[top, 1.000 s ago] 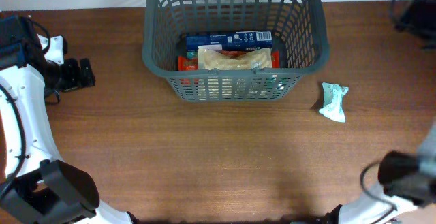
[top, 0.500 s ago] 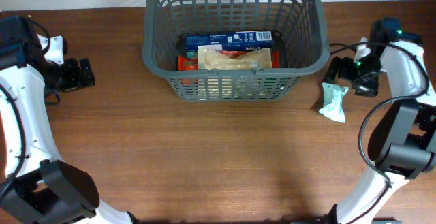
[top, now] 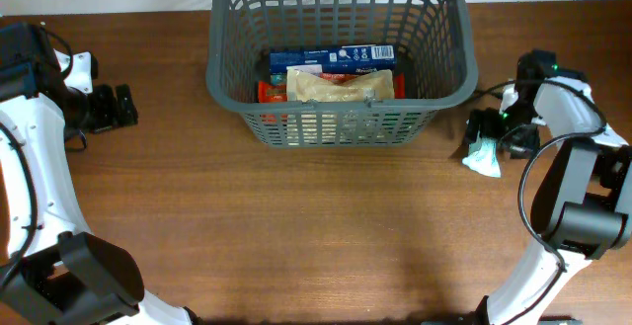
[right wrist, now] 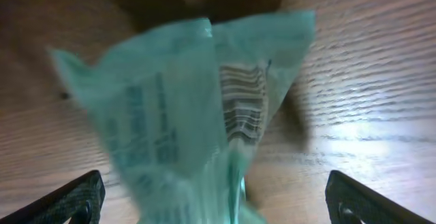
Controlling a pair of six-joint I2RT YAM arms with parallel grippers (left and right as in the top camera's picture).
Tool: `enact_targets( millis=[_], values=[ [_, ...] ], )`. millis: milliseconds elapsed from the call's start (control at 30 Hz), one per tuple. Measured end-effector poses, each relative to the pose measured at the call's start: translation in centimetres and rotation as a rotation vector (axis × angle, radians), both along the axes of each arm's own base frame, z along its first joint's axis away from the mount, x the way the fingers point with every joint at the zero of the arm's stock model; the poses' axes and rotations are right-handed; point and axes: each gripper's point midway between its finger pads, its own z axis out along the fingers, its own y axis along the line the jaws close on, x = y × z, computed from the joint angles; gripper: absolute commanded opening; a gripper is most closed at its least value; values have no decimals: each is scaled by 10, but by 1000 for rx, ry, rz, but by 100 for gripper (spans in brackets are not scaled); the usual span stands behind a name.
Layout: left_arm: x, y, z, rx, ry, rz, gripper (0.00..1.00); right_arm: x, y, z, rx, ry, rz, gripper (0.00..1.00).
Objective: Pack container
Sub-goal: 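Move the right gripper to the pale green packet and grasp it, then carry the green packet into the basket and release it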
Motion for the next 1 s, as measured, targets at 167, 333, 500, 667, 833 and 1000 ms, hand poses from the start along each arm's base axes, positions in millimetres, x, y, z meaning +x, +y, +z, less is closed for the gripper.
enact_targets(
  millis=[167, 333, 500, 667, 833, 1000],
  values=[
    [0, 0, 0, 0, 0, 0, 99, -7, 0, -15, -9, 7, -10, 30],
    [0, 0, 0, 0, 0, 0, 99, -5, 0, -15, 0, -1, -51, 15],
    [0, 0, 0, 0, 0, 0, 99, -5, 8, -6, 69, 6, -91, 9],
    [0, 0, 0, 0, 0, 0, 99, 7, 7, 32, 102, -18, -114, 4],
    [0, 0, 0, 0, 0, 0, 99, 40, -2, 136, 57, -253, -102, 4],
    [0, 0, 0, 0, 0, 0, 99, 43, 12, 296, -23, -649, -44, 4]
  ],
)
